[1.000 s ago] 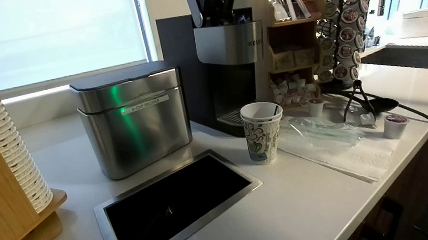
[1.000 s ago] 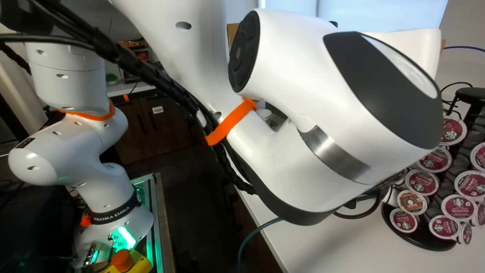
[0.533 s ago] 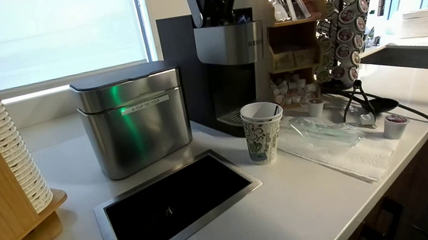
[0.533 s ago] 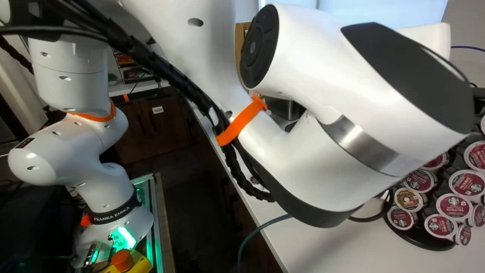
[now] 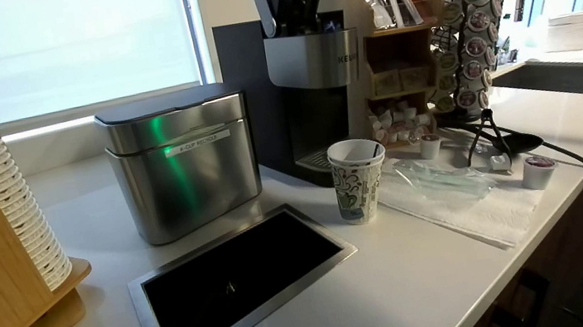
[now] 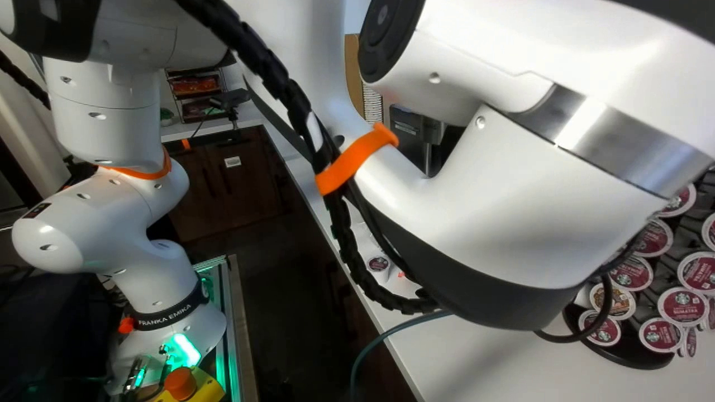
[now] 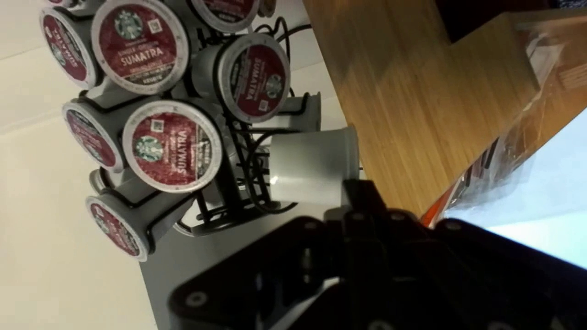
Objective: Put the straw on the wooden stand and put the cup on the stand of cups
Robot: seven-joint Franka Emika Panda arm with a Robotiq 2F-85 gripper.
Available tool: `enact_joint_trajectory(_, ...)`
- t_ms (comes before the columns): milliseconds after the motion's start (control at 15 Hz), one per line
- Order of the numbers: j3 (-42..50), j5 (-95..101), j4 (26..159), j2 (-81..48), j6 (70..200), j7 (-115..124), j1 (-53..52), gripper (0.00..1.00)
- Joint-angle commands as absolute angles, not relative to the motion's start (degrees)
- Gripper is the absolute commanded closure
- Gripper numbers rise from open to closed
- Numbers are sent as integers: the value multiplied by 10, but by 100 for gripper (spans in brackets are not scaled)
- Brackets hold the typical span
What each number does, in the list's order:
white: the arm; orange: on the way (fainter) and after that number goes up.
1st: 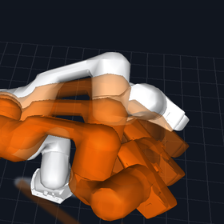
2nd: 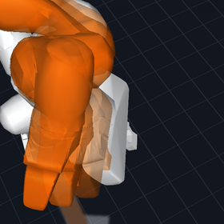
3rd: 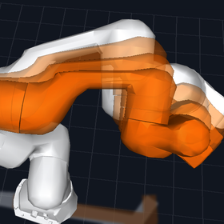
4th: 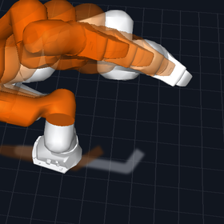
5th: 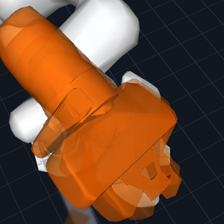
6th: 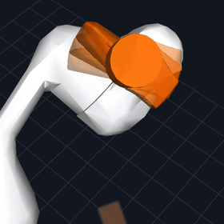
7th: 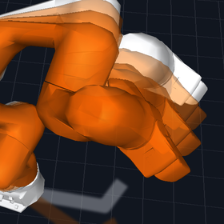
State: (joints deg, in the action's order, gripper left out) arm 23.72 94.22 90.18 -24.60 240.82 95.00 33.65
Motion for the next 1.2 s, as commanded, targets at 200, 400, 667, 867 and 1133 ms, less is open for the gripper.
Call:
enact_joint_trajectory(200, 246, 967, 856, -275, 2422, 981, 338, 100)
enact_joint_trajectory(400, 231, 957, 835, -290, 2448, 981, 340, 100)
enact_joint_trajectory(667, 92, 972, 809, -302, 2431, 986, 412, 100)
enact_joint_trajectory(867, 70, 972, 791, -313, 2432, 1000, 424, 100)
enact_joint_trajectory(1133, 102, 960, 813, -292, 2400, 994, 418, 100)
